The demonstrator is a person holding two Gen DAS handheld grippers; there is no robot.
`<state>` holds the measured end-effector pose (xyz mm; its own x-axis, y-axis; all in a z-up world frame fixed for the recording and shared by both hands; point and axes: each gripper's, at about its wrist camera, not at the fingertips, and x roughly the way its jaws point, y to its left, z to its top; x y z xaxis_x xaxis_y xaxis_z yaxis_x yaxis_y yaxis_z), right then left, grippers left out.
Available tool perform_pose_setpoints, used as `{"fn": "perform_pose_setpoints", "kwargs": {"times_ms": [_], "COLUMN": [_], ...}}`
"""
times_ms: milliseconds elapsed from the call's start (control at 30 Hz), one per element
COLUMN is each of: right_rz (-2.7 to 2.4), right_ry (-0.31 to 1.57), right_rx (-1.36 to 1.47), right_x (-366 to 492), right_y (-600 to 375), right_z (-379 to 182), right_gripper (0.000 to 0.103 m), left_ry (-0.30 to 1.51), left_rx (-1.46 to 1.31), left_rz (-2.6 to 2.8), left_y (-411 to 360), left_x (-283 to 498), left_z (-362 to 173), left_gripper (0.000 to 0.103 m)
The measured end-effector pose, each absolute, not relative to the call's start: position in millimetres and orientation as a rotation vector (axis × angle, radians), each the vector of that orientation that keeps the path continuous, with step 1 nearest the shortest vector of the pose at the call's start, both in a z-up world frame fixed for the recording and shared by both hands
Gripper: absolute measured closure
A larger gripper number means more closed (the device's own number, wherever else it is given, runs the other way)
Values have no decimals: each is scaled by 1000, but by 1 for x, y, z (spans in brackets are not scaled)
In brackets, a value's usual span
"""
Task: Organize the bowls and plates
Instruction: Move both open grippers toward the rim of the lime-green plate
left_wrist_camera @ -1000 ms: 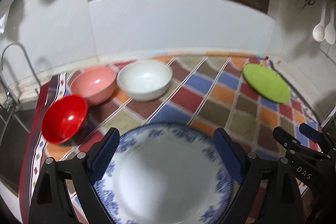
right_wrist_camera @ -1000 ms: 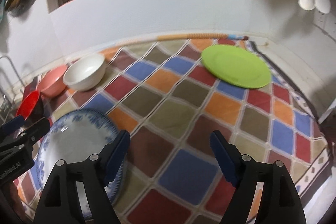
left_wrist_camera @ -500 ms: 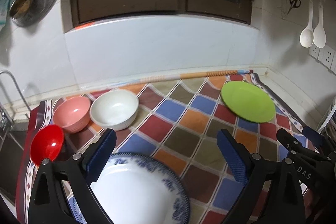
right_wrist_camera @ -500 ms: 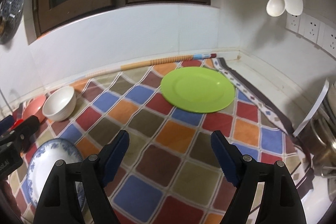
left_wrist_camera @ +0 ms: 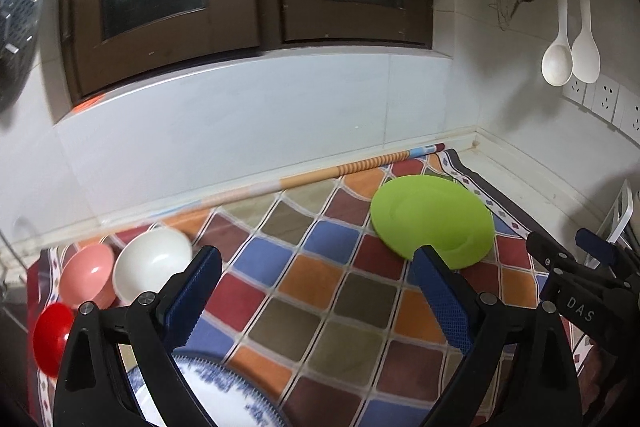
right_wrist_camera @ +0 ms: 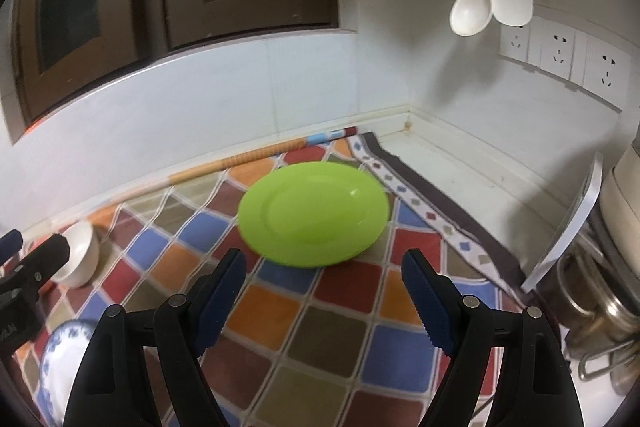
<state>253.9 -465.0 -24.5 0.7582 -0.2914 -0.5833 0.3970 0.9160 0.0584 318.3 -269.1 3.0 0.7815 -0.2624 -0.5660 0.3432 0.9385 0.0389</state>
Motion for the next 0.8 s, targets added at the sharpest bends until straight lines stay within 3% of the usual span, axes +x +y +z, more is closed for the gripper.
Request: {"fn": "perform_pose_setpoints", "kwargs": {"times_ms": [333,800], "right_rz": [-397,-439], "right_ry": [645,737], "right_rx": [190,216], "right_x": [290,350], "right_y": [-503,-555], "right_z": [-32,-72], "right_gripper": [22,22], "left_ry": [622,735], "left_rx": [186,273], "left_rz": [-379,-437], "left_y": [-309,-373], "left_x": [366,434], "left_z": [-3,-51], "left_gripper": [6,11]}}
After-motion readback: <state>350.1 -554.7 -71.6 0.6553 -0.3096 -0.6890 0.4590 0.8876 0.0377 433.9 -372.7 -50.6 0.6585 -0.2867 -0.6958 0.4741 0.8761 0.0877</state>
